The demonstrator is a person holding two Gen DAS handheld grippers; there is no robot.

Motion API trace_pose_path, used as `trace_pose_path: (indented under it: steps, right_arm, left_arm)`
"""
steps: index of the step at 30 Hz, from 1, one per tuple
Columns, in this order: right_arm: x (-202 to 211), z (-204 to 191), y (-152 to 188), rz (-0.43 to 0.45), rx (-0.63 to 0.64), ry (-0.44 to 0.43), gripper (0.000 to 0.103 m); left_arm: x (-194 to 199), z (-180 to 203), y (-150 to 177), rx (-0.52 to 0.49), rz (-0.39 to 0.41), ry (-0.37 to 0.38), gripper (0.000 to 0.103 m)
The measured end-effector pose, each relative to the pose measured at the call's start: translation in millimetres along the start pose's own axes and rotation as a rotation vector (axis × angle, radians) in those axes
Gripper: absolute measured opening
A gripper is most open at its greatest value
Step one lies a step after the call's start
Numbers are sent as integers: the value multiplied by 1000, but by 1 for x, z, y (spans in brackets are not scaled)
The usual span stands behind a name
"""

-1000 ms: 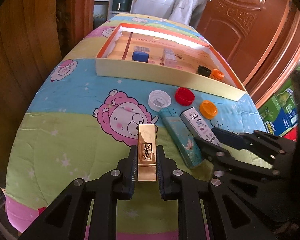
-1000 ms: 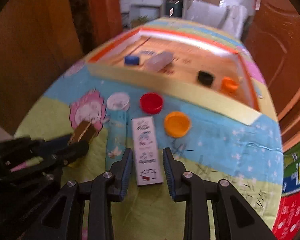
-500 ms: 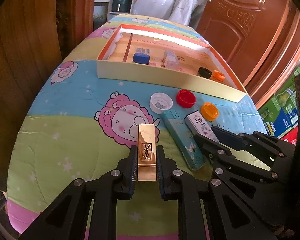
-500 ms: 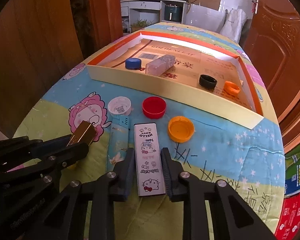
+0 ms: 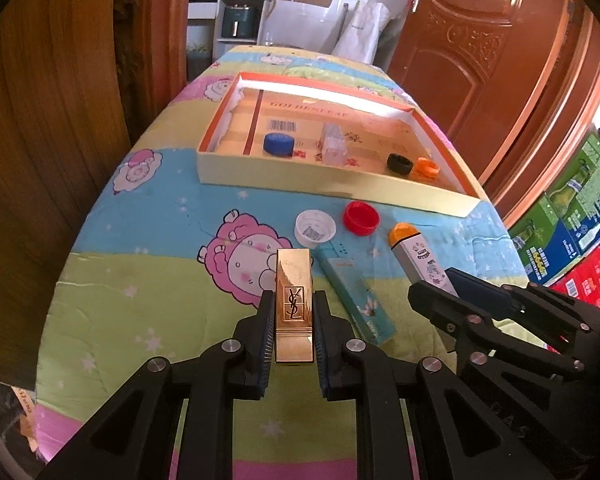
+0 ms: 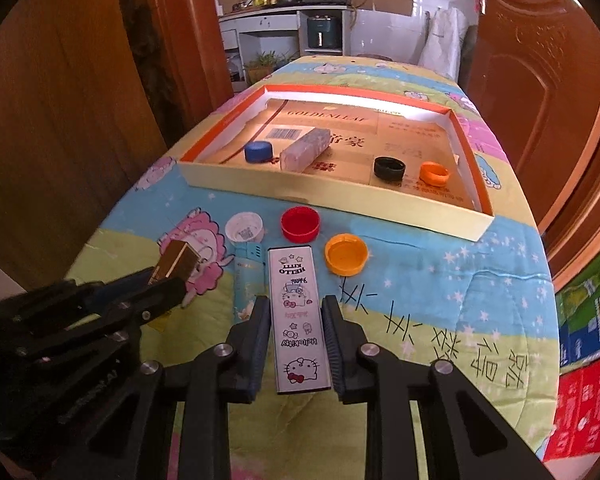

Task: Organize rigid objects
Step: 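Grasp the gold lipstick with the left tool while the right tool grasps the white Hello Kitty box, then carry the gold lipstick and white box over the box lid with both tools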

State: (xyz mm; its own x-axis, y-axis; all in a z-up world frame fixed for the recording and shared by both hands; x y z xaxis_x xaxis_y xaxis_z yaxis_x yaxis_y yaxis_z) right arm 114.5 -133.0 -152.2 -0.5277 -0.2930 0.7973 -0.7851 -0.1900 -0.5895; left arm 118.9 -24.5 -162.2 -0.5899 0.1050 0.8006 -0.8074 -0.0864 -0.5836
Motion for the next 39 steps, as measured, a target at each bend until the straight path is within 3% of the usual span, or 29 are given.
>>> trace_pose_path:
  steps: [14, 39]
  right_arm:
    - [44, -7, -22, 89, -24, -3, 26]
    - [61, 0, -44, 146, -48, 1, 26]
  left_arm:
    - [24, 5, -20, -36, 67, -12, 18]
    - [30, 5, -52, -21, 100, 4, 18]
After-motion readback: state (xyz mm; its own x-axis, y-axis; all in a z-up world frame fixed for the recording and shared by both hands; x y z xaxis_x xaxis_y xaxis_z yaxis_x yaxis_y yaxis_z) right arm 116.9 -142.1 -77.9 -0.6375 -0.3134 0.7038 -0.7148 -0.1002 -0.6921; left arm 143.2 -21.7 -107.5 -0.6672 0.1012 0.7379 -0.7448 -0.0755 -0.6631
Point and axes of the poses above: each gripper's, at about its wrist camera, not at the fingertips, and x roughly against the way its jaws point, z to its right, y to its underside, the point moved 2 cm from there along -x, roughly the way its jaws point, and after that the axes turned 4 degrees about -y, right-handed, at the moved point
